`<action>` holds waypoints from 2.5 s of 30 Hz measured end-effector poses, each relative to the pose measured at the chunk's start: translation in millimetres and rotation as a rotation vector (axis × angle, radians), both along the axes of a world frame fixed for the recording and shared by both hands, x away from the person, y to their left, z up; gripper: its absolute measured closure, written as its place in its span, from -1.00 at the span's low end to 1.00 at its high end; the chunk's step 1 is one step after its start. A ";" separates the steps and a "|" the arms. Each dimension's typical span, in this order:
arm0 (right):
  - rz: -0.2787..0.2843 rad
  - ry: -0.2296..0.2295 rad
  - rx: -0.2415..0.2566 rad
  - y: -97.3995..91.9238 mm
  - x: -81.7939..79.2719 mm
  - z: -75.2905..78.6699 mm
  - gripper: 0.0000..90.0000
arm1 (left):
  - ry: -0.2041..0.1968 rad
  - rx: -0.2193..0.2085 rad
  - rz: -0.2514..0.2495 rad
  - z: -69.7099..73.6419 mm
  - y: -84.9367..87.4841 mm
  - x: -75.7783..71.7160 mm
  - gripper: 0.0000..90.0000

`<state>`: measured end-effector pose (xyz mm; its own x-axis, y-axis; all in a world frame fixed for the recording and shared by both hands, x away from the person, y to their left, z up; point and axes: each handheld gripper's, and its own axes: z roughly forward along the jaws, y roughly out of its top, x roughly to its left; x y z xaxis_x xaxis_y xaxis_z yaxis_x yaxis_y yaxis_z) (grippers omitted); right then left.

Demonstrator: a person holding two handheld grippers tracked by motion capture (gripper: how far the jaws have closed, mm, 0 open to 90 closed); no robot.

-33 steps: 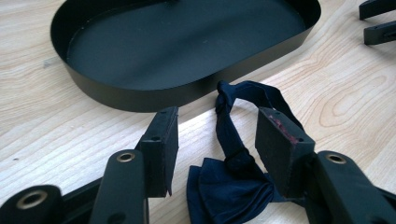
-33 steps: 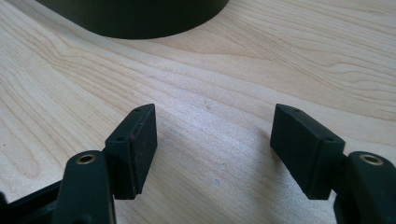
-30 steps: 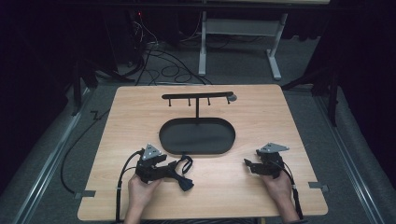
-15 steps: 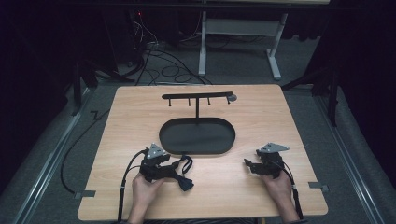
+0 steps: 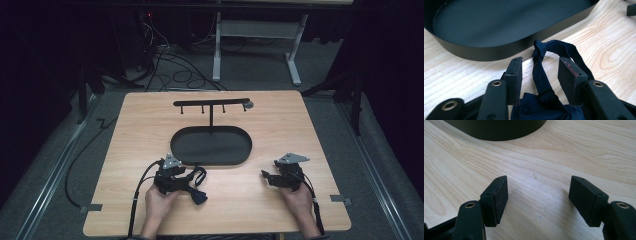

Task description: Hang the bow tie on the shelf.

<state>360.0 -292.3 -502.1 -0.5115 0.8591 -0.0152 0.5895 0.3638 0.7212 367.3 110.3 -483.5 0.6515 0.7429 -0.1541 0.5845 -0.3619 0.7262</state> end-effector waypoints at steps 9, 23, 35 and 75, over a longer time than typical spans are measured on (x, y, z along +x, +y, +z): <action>0.000 0.000 0.000 0.0 0.0 0.0 -0.26 | 0.016 0.034 -0.002 -4.7 -3.6 2.7 0.45; 0.000 0.000 0.000 0.0 0.0 0.0 -0.26 | 0.021 0.053 -0.019 -6.3 -4.5 3.0 0.88; 0.000 0.001 0.001 0.0 0.0 0.0 -0.26 | 0.006 0.035 -0.031 1.6 -0.7 -2.7 0.95; -0.006 0.005 0.013 -0.9 0.3 0.1 -0.26 | -0.095 -0.033 0.001 59.1 29.8 -7.3 0.96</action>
<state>360.3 -293.2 -502.0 -0.5062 0.8624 -0.0018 0.5953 0.3509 0.7229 360.1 140.1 -424.4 0.6634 0.7393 -0.1157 0.5125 -0.3362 0.7901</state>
